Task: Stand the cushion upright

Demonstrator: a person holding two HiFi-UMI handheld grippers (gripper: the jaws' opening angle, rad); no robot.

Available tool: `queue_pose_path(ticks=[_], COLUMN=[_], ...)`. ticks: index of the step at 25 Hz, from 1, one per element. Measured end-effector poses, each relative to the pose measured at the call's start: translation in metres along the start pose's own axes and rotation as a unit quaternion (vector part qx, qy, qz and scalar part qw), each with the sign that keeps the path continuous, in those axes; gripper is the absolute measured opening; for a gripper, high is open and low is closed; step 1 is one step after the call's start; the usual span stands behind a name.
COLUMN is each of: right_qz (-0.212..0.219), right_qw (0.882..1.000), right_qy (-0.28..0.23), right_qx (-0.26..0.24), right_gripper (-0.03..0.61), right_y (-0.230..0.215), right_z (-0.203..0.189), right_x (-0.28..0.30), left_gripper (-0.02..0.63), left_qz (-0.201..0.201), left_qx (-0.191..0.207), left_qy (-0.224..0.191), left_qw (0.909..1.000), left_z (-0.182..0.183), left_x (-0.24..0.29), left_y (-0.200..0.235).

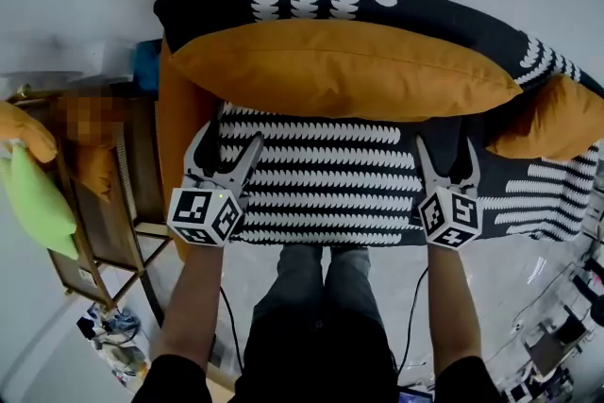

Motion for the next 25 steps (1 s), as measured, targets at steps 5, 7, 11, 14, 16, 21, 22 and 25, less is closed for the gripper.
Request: queue_pose_path(ticks=[5, 7, 11, 14, 16, 21, 22, 25], right_qz=[0.016, 0.022, 0.027, 0.043, 0.055, 0.073, 0.077, 0.087], right_qw=[0.999, 0.998, 0.994, 0.990, 0.987, 0.980, 0.978, 0.975], right_qy=[-0.036, -0.056, -0.103, -0.135, -0.148, -0.186, -0.190, -0.201], right_qx=[0.016, 0.018, 0.026, 0.015, 0.000, -0.022, -0.021, -0.019], right_gripper=[0.442, 0.418, 0.333, 0.312, 0.301, 0.267, 0.261, 0.233], right_y=[0.021, 0.028, 0.037, 0.045, 0.051, 0.057, 0.057, 0.057], right_z=[0.037, 0.059, 0.105, 0.140, 0.158, 0.192, 0.196, 0.205], right_x=[-0.044, -0.063, -0.105, -0.128, -0.147, -0.184, -0.190, -0.204], left_gripper=[0.364, 0.348, 0.299, 0.230, 0.201, 0.164, 0.163, 0.163], left_qz=[-0.012, -0.015, -0.026, -0.031, -0.034, -0.045, -0.047, -0.053], left_qx=[0.012, 0.021, 0.036, 0.048, 0.055, 0.064, 0.063, 0.067], left_qy=[-0.040, -0.054, -0.085, -0.116, -0.130, -0.160, -0.166, -0.181], left_qw=[0.9991, 0.9982, 0.9954, 0.9916, 0.9894, 0.9840, 0.9830, 0.9798], left_z=[0.045, 0.066, 0.110, 0.144, 0.161, 0.194, 0.199, 0.213], left_x=[-0.045, -0.064, -0.100, -0.121, -0.138, -0.164, -0.167, -0.177], left_y=[-0.021, -0.029, -0.048, -0.059, -0.066, -0.085, -0.089, -0.103])
Point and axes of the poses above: the fingertips, and each gripper's own axes: x forward along the fingers, y to its left, z out of its top, the point moved 10 cm from there along -x, backward along the fingers, and after that the axes turned 3 degrees about z, right-handed, at the moved point
